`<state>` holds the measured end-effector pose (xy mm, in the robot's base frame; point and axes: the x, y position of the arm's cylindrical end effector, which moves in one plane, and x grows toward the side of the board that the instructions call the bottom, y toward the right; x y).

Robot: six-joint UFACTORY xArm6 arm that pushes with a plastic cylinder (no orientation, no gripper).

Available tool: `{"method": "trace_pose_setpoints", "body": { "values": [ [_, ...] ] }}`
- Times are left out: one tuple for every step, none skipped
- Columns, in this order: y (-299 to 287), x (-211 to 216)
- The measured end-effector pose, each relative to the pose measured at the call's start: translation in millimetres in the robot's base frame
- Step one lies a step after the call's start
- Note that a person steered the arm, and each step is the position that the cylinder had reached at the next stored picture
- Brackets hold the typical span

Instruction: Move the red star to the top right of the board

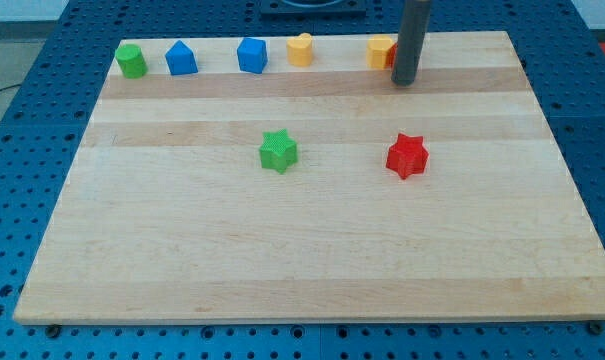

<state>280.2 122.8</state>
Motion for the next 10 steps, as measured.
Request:
{"method": "trace_pose_setpoints", "body": {
  "values": [
    [4, -12],
    [17, 38],
    [38, 131],
    [20, 171],
    [-29, 173],
    [-53, 164],
    [-59, 183],
    [-96, 151],
    [-85, 137],
    [-58, 125]
  ]
}}
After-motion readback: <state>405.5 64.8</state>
